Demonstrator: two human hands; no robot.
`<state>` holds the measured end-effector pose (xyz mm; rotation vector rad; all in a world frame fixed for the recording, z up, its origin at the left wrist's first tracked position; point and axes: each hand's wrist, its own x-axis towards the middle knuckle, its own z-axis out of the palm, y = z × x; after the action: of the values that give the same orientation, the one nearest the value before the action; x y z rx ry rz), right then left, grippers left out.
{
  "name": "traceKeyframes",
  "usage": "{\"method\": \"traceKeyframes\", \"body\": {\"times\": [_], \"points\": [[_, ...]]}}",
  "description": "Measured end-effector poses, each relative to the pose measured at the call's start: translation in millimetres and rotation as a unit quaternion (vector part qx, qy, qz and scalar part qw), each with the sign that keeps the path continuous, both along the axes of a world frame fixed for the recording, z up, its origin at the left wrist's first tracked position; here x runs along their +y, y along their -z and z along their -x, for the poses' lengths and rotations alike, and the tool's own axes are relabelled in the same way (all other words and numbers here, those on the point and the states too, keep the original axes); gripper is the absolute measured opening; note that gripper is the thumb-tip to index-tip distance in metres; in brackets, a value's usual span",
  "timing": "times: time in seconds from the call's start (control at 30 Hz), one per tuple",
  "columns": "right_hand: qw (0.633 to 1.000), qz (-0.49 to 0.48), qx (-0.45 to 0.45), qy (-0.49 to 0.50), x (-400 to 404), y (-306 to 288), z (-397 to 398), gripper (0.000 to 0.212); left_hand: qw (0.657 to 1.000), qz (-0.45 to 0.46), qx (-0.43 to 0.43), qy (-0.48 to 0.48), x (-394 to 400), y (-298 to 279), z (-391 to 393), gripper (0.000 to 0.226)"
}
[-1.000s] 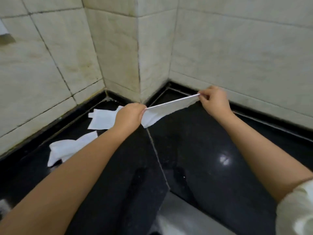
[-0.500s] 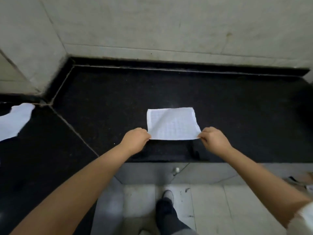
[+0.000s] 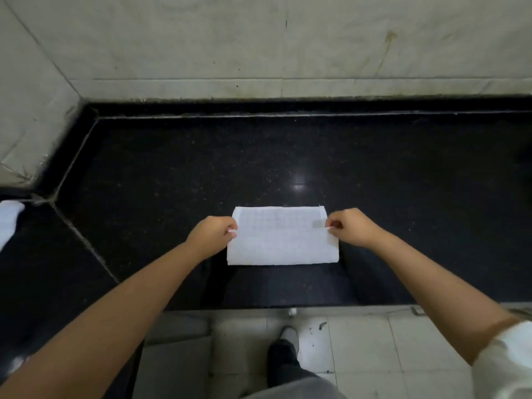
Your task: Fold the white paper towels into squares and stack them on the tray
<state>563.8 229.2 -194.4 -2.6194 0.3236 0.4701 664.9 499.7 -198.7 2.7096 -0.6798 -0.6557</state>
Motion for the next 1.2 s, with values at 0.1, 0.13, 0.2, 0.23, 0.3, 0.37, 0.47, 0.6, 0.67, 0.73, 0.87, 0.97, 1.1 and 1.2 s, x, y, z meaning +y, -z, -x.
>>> {"method": "traceKeyframes", "body": {"times": [0.1, 0.13, 0.2, 0.23, 0.3, 0.37, 0.47, 0.6, 0.67, 0.73, 0.87, 0.97, 1.1, 1.2], "points": [[0.999, -0.004, -0.028, 0.034, -7.1, 9.9, -26.2, 0.022, 0.999, -0.003, -0.034, -0.041, -16.6, 5.0, -16.5, 0.024], [0.999, -0.001, -0.031, 0.038, -9.5, 14.5, -33.5, 0.022, 0.998, -0.009, -0.042, -0.05, -21.7, 7.5, -21.6, 0.024], [0.999, 0.012, -0.035, 0.039, -13.8, 23.9, -44.0, 0.024, 0.997, -0.017, -0.053, -0.062, -30.5, 14.3, -31.2, 0.024], [0.998, 0.018, -0.04, 0.04, -15.5, 28.3, -48.2, 0.024, 0.996, -0.021, -0.06, -0.062, -34.1, 17.7, -36.0, 0.023], [0.998, 0.025, -0.048, 0.044, -17.0, 35.9, -53.0, 0.024, 0.996, -0.028, -0.065, -0.06, -39.3, 24.3, -43.6, 0.021], [0.997, 0.027, -0.048, 0.049, -16.8, 42.0, -56.0, 0.025, 0.996, -0.036, -0.057, -0.057, -41.9, 30.1, -49.2, 0.022], [0.997, 0.039, -0.049, 0.053, -15.3, 47.5, -57.6, 0.026, 0.997, -0.047, -0.048, -0.041, -44.8, 38.1, -52.7, 0.025], [0.997, 0.066, -0.039, 0.032, -13.7, 51.4, -56.8, 0.031, 0.998, -0.033, -0.055, -0.019, -43.9, 44.8, -56.9, 0.028], [0.996, 0.083, -0.022, 0.017, -12.8, 52.9, -56.5, 0.03, 0.997, -0.038, -0.059, 0.017, -41.2, 46.9, -57.2, 0.032], [0.995, 0.101, -0.005, -0.004, -12.1, 52.7, -55.5, 0.028, 0.995, -0.054, -0.065, 0.058, -38.8, 46.0, -55.0, 0.031], [0.993, 0.106, -0.057, -0.02, -19.0, 33.9, -53.7, 0.023, 0.989, -0.009, -0.116, 0.09, -33.7, 28.8, -62.4, 0.024], [0.972, 0.095, -0.215, -0.002, -24.7, -0.8, -51.6, 0.019, 0.957, 0.09, -0.238, 0.143, -27.5, -3.2, -76.3, 0.019], [0.911, 0.109, -0.398, 0.012, -19.4, -29.3, -35.9, 0.028, 0.91, 0.141, -0.336, 0.196, -15.3, -35.3, -80.7, 0.029], [0.903, 0.125, -0.41, 0.024, -8.2, -6.4, -17.2, 0.021, 0.905, 0.128, -0.35, 0.204, -7.1, -21.4, -70.1, 0.027]]}}
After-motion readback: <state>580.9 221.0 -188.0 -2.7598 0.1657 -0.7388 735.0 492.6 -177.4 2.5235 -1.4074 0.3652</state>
